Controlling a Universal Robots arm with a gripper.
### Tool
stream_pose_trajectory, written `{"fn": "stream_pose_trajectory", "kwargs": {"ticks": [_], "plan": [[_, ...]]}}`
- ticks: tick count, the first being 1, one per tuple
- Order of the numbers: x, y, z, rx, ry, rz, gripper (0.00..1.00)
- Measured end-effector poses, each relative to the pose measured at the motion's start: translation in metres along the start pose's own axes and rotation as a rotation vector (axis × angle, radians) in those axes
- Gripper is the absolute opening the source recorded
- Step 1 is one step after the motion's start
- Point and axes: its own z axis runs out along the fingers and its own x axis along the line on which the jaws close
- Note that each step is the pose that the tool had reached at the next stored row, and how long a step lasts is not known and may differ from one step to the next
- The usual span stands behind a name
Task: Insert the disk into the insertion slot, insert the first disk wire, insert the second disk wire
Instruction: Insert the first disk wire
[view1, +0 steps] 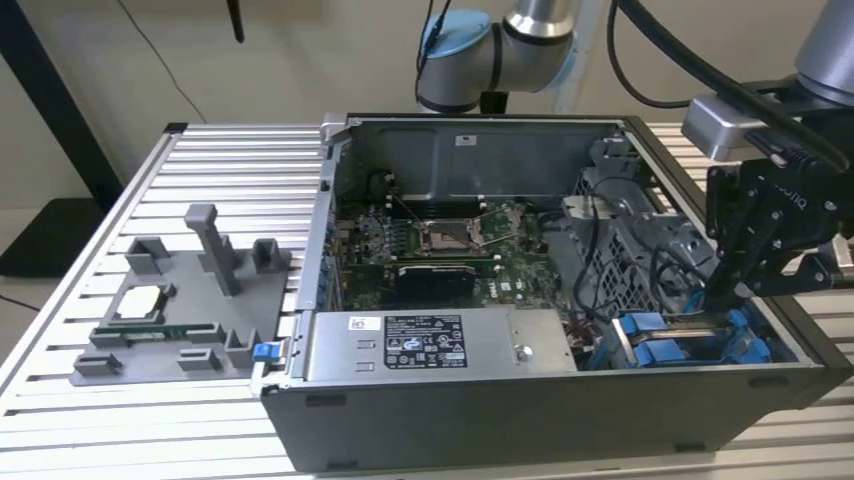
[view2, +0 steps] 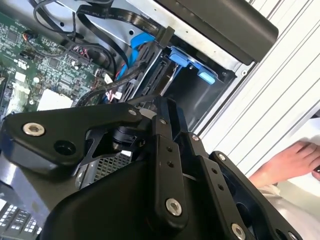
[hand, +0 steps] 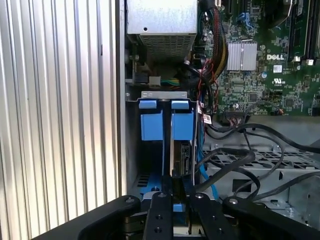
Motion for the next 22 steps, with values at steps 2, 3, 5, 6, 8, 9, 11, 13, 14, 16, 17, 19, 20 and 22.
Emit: {"fn": "stream_pose_trajectory", "kwargs": {"ticks": [2,3,5,6,8,9,11,13,14,16,17,19,20,22], "plan": [[-0.0001,0.0001,0.0012,0.0001,-0.0060,0.001,0.00],[-0.0001,0.0001,0.0018,0.0000,-0.0092,0.001,0.00],[-0.0002,0.0002,0.0035,0.0001,-0.0129,0.002,0.00],[-0.0002,0.0003,0.0046,0.0018,-0.0138,0.002,0.00],[-0.0003,0.0004,0.0070,0.0071,-0.0159,0.002,0.00],[-0.0004,0.0004,0.0079,0.0106,-0.0167,0.002,0.00],[-0.0005,0.0005,0.0096,0.0211,-0.0172,0.003,0.00],[-0.0006,0.0004,0.0104,0.0234,-0.0175,0.003,0.00],[-0.0006,0.0004,0.0103,0.0235,-0.0174,0.003,0.00],[-0.0006,0.0005,0.0103,0.0235,-0.0173,0.003,0.00],[-0.0006,0.0005,0.0105,0.0238,-0.0178,0.003,0.00],[-0.0007,0.0005,0.0120,0.0257,-0.0282,0.003,0.00],[-0.0007,0.0006,0.0128,0.0267,-0.0339,0.004,0.00],[-0.0008,0.0006,0.0143,0.0279,-0.0470,0.005,0.00]]}}
